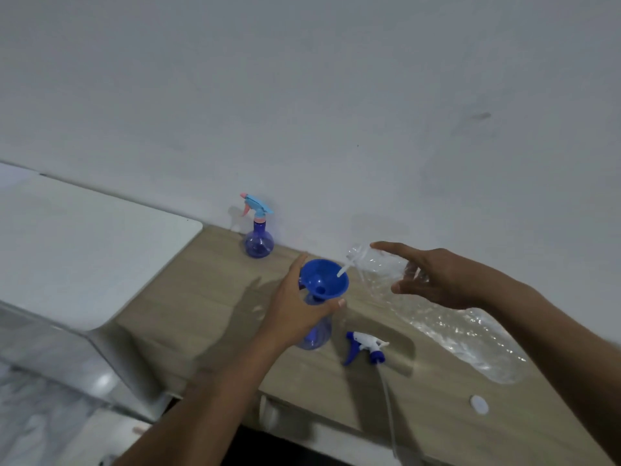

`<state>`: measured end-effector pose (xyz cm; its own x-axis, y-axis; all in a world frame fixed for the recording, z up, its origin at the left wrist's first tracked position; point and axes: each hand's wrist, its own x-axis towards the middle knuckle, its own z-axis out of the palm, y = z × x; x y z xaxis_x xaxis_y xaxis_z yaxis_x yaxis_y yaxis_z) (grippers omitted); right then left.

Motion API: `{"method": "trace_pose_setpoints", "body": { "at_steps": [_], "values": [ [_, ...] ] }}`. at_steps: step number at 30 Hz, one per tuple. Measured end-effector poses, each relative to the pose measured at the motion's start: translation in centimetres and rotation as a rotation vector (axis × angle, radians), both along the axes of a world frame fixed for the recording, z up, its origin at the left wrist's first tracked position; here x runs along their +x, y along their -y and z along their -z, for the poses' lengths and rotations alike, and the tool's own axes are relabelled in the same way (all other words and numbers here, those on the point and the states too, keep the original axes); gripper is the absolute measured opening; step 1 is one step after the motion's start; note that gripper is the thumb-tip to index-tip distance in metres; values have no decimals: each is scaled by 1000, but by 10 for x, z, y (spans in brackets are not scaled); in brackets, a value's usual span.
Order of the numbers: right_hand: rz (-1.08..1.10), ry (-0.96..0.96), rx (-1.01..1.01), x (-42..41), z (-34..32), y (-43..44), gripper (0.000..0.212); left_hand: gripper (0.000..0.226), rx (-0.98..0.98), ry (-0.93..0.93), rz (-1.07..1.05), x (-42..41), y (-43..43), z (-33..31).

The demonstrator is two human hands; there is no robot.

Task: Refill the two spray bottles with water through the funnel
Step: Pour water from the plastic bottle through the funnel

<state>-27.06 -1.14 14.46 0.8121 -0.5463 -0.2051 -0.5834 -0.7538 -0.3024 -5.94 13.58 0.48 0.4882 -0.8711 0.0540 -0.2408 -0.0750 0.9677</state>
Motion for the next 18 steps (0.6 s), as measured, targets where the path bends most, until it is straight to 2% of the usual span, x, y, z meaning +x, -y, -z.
{"method": "trace_pose_setpoints", "body": {
  "at_steps": [2,4,7,13,18],
  "values": [
    [-11,-45,-15,3,-1,-2,72,71,7,50,12,1,1,-3],
    [-18,-85,-37,5,-2,-3,72,59,-4,88,20,3,3,-5],
    [-23,-145,-73,7,-2,-3,73,69,-14,85,28,6,7,-3],
    [-23,-189,-96,6,-4,3,74,58,-24,108,15,10,8,-6],
    [-28,-201,-102,6,-7,5,74,65,-24,146,31,13,10,-6]
  ]
}}
